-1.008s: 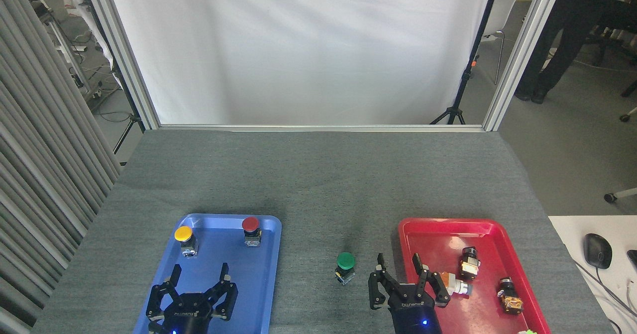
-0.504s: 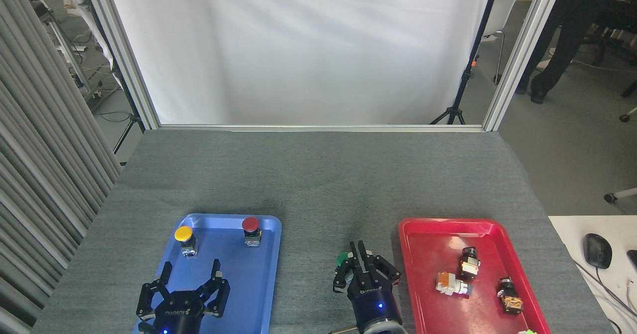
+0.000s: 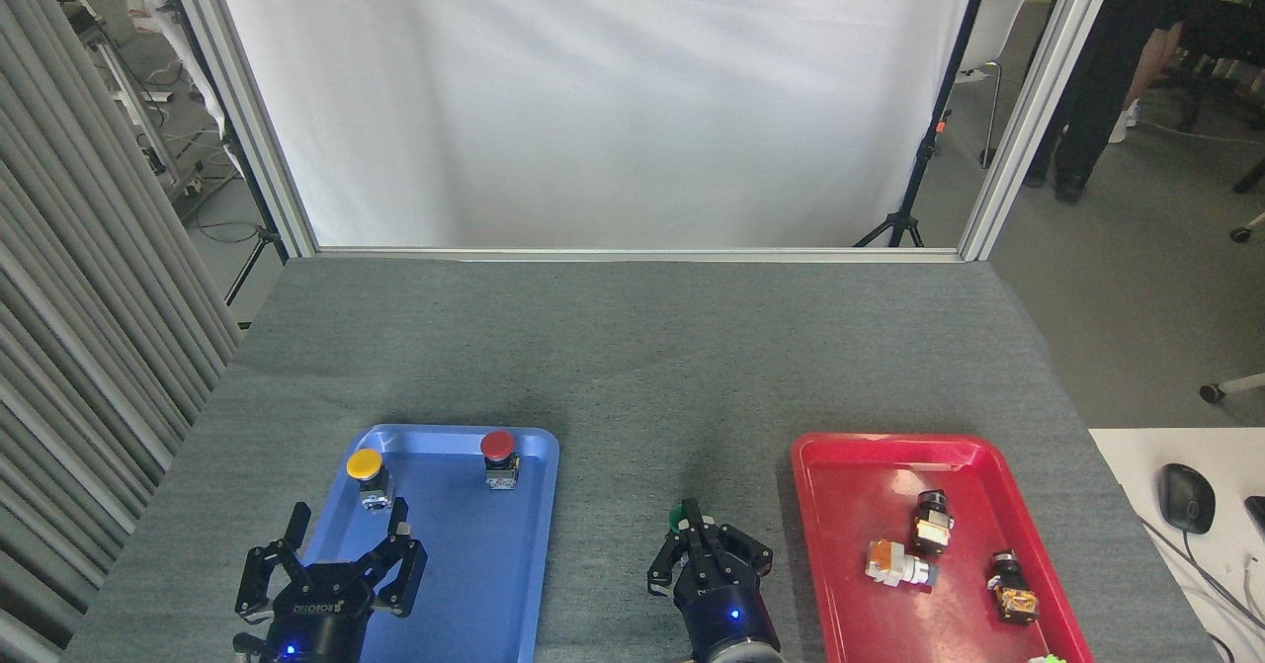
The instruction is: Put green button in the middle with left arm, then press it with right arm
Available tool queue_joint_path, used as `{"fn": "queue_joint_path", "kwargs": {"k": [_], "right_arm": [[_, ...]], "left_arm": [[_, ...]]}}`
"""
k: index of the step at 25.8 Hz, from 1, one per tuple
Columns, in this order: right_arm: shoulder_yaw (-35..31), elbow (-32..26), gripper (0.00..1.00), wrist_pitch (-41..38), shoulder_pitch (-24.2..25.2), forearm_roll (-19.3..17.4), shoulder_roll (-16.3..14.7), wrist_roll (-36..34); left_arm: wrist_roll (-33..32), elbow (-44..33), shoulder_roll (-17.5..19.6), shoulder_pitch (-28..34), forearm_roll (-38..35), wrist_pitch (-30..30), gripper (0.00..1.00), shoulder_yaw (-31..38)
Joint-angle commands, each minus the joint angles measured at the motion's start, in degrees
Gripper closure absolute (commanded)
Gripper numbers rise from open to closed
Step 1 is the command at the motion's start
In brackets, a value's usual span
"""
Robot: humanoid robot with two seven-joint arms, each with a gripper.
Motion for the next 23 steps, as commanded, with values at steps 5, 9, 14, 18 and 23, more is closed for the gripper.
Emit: {"fn": "queue_joint_path", "kwargs": {"k": [5, 9, 14, 18, 23], "right_arm": [[-0.2, -1.9, 0.93, 1.8, 0.0, 0.0, 0.0, -0.1], [-0.5, -6.0, 0.93, 3.0, 0.0, 0.0, 0.0, -0.3], [-3.1, -12.3, 0.74, 2.5, 3.3, -0.1, -0.6, -0.6], [-7.2, -16.2, 0.17, 2.7, 7.0, -0.6, -1.9, -2.2], [-10.6, -17.9, 0.0, 2.4, 9.9, -3.7, -6.1, -6.5]], "left_arm": [[-0.3, -0.1, -0.2, 0.1, 0.2, -0.7, 0.0, 0.8], [-0.3, -0.1, -0.3, 0.0, 0.3, -0.7, 0.0, 0.8], [-0.9, 0.2, -0.4, -0.3, 2.8, -0.7, 0.0, 0.9], [-0.9, 0.3, 0.0, -0.4, 5.1, -1.3, 0.0, 0.8], [-0.9, 0.4, 0.1, -1.0, 5.1, -3.0, 0.0, 0.9]]}}
